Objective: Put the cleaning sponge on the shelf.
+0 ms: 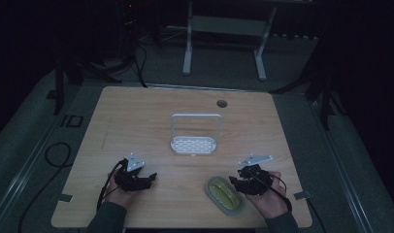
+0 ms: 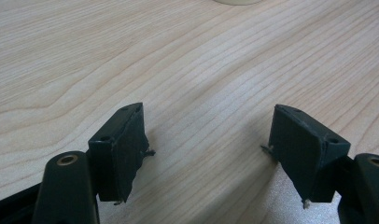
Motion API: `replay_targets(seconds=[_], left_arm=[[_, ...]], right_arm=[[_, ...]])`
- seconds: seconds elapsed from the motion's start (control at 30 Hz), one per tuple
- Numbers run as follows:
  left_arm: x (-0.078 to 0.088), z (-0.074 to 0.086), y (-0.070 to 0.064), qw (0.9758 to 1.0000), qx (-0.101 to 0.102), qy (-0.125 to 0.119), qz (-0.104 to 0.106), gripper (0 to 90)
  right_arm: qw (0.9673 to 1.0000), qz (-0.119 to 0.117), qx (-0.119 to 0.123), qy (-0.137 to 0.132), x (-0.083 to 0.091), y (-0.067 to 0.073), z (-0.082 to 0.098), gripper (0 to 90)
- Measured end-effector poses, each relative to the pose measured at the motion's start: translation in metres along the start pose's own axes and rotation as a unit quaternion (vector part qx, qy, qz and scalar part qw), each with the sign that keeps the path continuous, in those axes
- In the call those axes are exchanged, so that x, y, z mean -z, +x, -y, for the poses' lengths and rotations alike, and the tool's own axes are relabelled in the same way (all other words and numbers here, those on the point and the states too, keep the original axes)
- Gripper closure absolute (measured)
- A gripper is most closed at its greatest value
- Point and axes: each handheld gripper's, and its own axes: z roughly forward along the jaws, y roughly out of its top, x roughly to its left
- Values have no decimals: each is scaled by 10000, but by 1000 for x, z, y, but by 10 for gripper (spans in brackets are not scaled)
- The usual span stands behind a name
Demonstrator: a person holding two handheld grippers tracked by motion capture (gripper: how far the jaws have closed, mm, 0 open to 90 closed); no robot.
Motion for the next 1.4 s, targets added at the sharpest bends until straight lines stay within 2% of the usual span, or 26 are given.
replay_targets(seconds=[0.6, 0.97, 1.4], left_arm=[[0, 0, 0, 10000, -3, -1, 3, 273], [0, 0, 0, 10000, -4, 0, 4, 272], [0, 0, 0, 10000, -5, 0, 5, 271]], right_arm=[[9986, -332, 137, 385, -5, 11, -6, 593], [9972, -433, 192, 584, -6, 17, -7, 588], [9939, -492, 332, 928, -15, 23, -10, 583]])
